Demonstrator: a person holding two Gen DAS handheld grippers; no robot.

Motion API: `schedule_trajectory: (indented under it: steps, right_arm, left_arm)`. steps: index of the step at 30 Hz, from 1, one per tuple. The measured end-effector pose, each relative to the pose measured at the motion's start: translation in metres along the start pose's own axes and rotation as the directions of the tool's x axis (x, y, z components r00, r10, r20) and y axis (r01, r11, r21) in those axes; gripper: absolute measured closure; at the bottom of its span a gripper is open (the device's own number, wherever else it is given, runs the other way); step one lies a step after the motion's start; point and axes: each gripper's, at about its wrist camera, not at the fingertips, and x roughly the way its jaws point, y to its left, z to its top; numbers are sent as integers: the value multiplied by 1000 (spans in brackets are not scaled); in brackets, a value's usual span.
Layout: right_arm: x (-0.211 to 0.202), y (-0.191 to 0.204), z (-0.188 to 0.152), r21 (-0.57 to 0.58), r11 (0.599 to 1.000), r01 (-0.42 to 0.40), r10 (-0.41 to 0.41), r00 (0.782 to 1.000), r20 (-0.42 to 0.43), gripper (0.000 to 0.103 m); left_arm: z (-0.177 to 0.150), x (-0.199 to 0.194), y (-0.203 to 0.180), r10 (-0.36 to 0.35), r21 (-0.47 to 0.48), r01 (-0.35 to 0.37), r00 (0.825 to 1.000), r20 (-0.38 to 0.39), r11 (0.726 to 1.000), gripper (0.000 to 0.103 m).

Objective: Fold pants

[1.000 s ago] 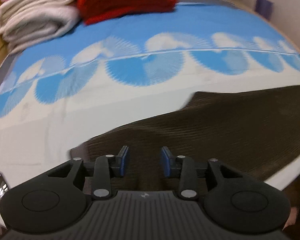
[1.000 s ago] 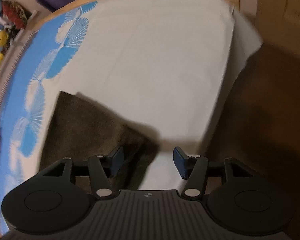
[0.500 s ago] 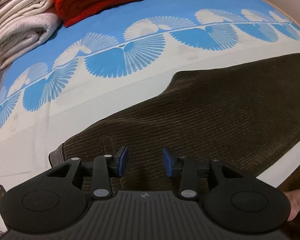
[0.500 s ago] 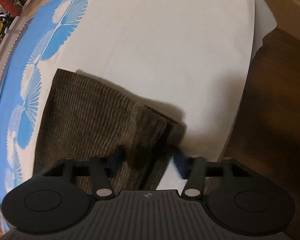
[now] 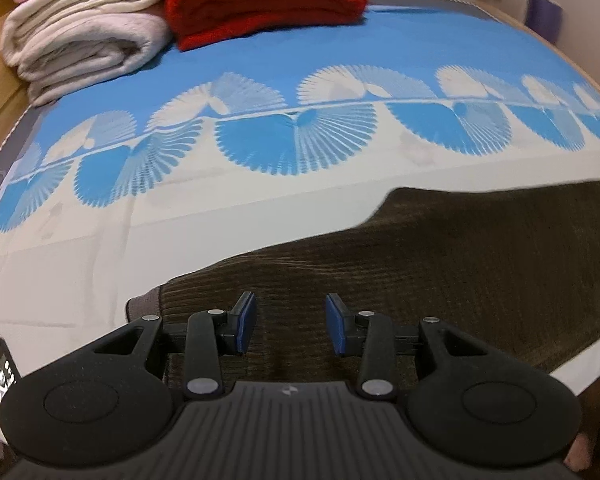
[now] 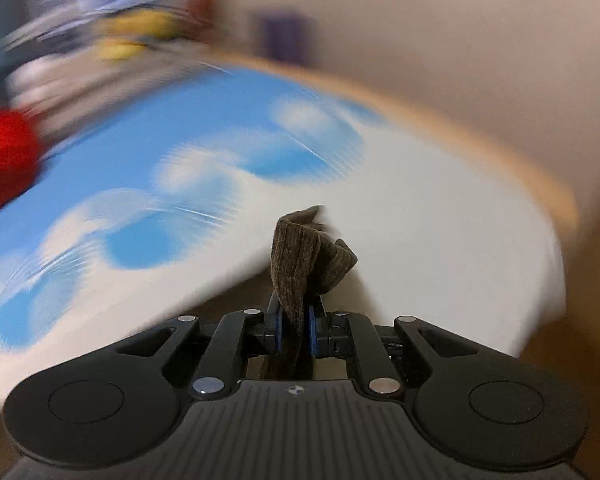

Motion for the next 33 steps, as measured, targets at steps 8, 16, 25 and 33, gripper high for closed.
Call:
schedule_trajectory:
  steps: [8, 16, 25, 33]
  right_arm:
    - [-107, 239, -135, -591, 725, -353, 457, 889, 31, 91]
    - [-111, 304, -244, -774, 387, -501, 463, 832, -306, 71]
    - [-104, 281, -213, -618, 470, -630, 576, 750, -327, 36]
    - [-90, 278, -192, -439, 525, -729, 668, 673, -318, 36]
  left_arm:
    - [0, 3, 27, 14, -81, -16, 1000, -20, 997, 61]
    - [-2, 7, 33, -15, -93, 11, 999, -40, 996, 55]
    - [1, 9, 31, -18, -82, 15, 999, -37, 997, 50]
    - [2, 13, 26, -15, -69, 12, 999, -48, 998, 50]
